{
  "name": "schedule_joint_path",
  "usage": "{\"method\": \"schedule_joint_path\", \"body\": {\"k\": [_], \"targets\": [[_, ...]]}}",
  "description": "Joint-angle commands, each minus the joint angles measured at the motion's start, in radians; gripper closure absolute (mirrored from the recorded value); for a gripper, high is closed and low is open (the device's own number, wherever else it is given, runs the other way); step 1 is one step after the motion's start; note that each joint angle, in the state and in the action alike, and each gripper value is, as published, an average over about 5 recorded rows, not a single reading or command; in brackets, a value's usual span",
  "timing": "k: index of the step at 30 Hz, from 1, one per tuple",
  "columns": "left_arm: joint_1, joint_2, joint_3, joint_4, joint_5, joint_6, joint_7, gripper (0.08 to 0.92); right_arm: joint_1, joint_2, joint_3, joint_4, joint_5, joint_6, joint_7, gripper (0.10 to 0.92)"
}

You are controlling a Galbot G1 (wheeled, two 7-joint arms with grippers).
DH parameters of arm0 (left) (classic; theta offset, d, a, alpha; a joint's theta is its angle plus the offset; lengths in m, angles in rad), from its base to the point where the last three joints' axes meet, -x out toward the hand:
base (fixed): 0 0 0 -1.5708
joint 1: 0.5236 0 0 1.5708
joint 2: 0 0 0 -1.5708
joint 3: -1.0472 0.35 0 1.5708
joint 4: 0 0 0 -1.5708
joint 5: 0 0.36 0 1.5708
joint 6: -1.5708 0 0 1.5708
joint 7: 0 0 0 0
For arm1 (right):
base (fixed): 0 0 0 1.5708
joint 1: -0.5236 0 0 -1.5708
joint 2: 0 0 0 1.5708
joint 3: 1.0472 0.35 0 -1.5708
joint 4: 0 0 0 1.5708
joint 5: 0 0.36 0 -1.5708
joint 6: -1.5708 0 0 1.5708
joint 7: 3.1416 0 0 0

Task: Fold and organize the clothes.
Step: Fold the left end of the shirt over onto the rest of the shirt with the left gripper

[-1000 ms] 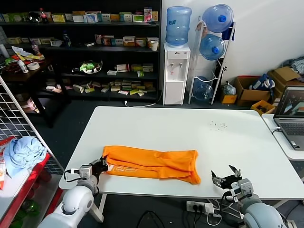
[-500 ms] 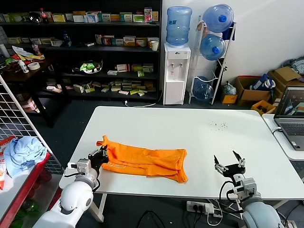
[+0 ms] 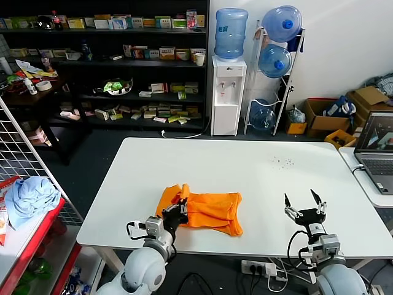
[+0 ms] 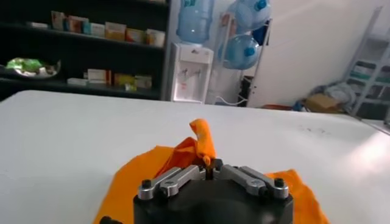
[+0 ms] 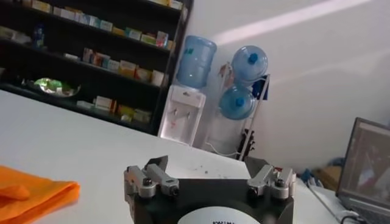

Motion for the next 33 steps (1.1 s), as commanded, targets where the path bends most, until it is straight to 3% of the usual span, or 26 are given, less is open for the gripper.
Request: {"method": "schedule_joint_path", "body": {"k": [1,9,15,22,33], "targets": [[-0.097,-0.212,0.18,0.117,0.004,-0.007,-0.033,0.891,-0.007,0.016,0.024,-0.003,-0.01,0.037,0.005,0.203],[-0.132,-0.275,0.215,0.206,0.013,-0.018,-0.027,0.891,-0.005,0.021,0.024,-0.004,-0.009,0.029,0.006,0.203],[-0.13,-0.263,0.238,0.212,-0.011,0.007,0.01,0.849,0.006,0.016,0.016,-0.003,-0.004,0.012,0.007,0.203],[-0.099,-0.207,0.206,0.143,-0.027,-0.09,0.082,0.651,0.028,0.015,-0.005,-0.014,0.001,0.0,0.007,0.203],[-0.032,0.029,-0.001,0.007,-0.065,-0.123,0.105,0.331,0.048,0.008,-0.028,-0.023,0.017,-0.016,0.004,0.203]]}}
